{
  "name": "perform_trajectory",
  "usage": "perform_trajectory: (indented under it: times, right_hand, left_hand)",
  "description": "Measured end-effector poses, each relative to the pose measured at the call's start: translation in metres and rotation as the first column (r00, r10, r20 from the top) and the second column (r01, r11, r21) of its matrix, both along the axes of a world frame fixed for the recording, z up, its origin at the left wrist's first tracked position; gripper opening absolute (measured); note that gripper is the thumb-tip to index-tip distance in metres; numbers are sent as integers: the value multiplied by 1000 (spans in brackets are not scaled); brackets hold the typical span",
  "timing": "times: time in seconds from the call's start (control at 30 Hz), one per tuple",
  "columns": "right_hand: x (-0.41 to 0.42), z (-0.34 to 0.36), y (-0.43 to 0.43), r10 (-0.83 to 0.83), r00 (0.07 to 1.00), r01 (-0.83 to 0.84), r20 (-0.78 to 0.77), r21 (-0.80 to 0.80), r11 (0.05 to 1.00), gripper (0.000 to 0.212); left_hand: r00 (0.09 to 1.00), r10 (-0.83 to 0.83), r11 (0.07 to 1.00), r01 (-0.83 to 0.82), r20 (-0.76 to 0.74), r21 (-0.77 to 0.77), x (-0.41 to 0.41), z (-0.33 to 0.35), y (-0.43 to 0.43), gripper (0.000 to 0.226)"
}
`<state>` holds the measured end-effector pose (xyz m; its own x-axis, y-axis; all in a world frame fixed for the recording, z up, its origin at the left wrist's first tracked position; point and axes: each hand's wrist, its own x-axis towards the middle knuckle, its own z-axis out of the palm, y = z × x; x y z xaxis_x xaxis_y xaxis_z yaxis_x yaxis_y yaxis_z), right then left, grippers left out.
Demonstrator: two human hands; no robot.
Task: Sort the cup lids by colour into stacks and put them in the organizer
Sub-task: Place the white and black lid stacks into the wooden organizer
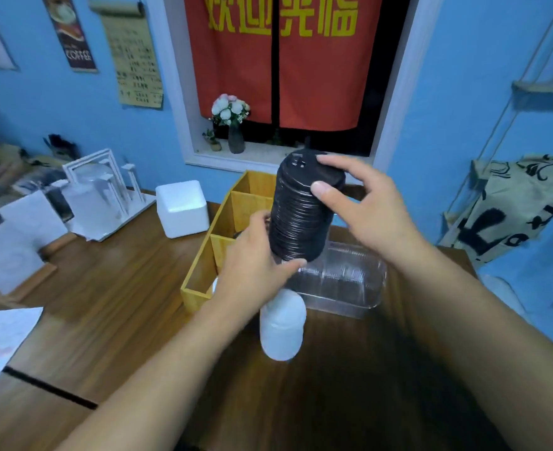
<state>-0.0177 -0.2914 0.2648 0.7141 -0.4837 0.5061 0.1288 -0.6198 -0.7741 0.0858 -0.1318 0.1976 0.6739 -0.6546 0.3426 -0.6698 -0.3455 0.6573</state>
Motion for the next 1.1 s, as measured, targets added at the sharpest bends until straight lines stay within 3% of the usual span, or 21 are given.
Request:
perform_trajectory:
  times: [0.1, 0.33, 0.47, 0.87, 1.1]
  right_hand:
    - [61, 5, -3, 23, 999, -25, -35, -60, 998, 40]
    - [153, -11, -20, 64, 988, -68, -141, -19, 998, 43]
    - [167, -24, -28, 69, 969, -78, -239, -29, 997, 42]
    - [185, -45, -31, 46, 944, -106, -326, -167, 980, 44]
    - [187, -56, -36, 29, 947, -90, -320, -176, 980, 50]
  left_hand:
    - [998, 66, 997, -67, 22, 36, 61, 13, 0, 91]
    - [992, 125, 982, -128, 29, 141, 146, -13, -19, 88]
    - [978, 190, 967, -202, 85, 155, 152, -33, -32, 86]
    - [953, 292, 952, -283, -76, 117, 140, -54, -52, 86]
    - [933, 314, 940, -281, -175, 191, 142, -49, -58, 112]
